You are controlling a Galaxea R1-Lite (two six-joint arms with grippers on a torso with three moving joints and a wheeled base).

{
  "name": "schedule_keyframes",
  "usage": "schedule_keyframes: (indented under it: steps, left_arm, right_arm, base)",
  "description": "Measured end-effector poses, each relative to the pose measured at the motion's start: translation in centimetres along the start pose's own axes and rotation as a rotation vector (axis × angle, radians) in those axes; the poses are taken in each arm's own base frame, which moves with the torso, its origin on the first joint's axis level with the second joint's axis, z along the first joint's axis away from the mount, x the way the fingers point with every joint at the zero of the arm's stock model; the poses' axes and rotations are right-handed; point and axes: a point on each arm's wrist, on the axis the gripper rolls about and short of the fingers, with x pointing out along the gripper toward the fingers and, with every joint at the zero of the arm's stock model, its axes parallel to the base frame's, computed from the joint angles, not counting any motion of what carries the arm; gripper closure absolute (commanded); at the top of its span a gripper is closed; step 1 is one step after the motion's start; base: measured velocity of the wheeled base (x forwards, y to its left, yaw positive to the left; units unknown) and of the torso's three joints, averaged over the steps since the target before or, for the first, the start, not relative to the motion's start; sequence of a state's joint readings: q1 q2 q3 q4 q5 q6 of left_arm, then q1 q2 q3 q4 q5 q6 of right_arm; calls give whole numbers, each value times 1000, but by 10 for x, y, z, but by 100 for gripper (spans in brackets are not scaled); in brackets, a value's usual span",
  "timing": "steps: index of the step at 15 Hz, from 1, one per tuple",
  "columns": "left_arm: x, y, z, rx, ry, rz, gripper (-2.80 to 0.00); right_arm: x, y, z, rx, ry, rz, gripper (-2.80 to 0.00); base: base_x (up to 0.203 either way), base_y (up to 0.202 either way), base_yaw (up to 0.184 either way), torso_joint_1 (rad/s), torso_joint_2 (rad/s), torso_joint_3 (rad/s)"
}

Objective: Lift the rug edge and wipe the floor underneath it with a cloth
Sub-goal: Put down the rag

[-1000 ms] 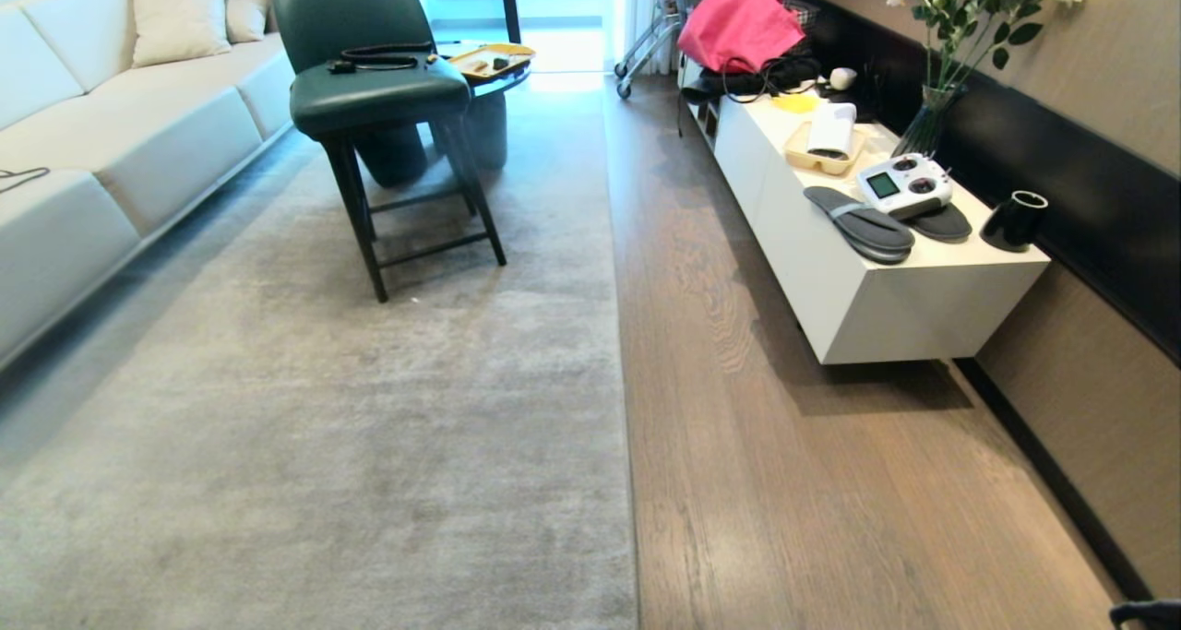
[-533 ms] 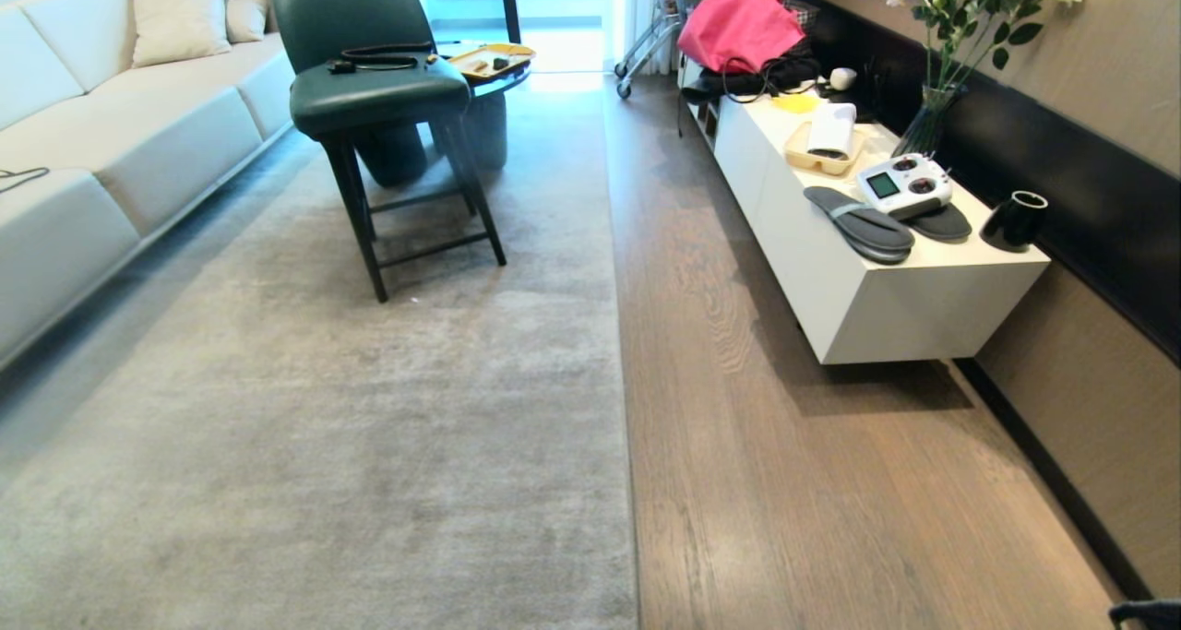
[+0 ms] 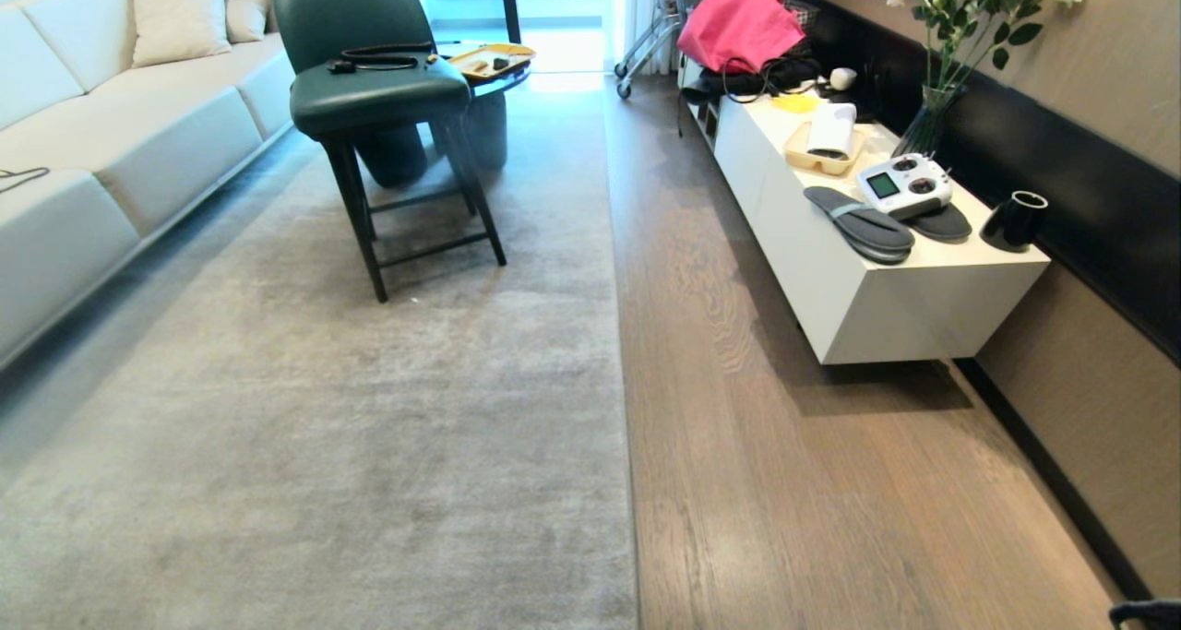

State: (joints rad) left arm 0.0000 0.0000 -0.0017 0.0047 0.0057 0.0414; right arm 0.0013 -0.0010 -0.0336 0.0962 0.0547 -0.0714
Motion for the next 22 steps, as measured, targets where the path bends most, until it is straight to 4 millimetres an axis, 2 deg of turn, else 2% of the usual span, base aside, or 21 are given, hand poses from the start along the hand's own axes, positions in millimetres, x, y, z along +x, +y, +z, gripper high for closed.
schedule_keyframes:
  steps: [7, 19, 22]
  left_arm:
    - [0, 0, 0, 0, 0, 0, 0]
    - [0, 0, 0, -1, 0, 1, 0]
    - [0, 0, 0, 0, 0, 2, 0]
  right_arm:
    - [0, 0, 0, 0, 0, 0, 0]
    - [0, 0, 0, 0, -1, 0, 0]
    - [0, 0, 0, 0, -1, 0, 0]
  base:
    - [-1, -19, 1, 2, 0, 1]
    - [0, -190, 2, 4, 3, 3]
    - [0, -77, 1, 2, 4, 1]
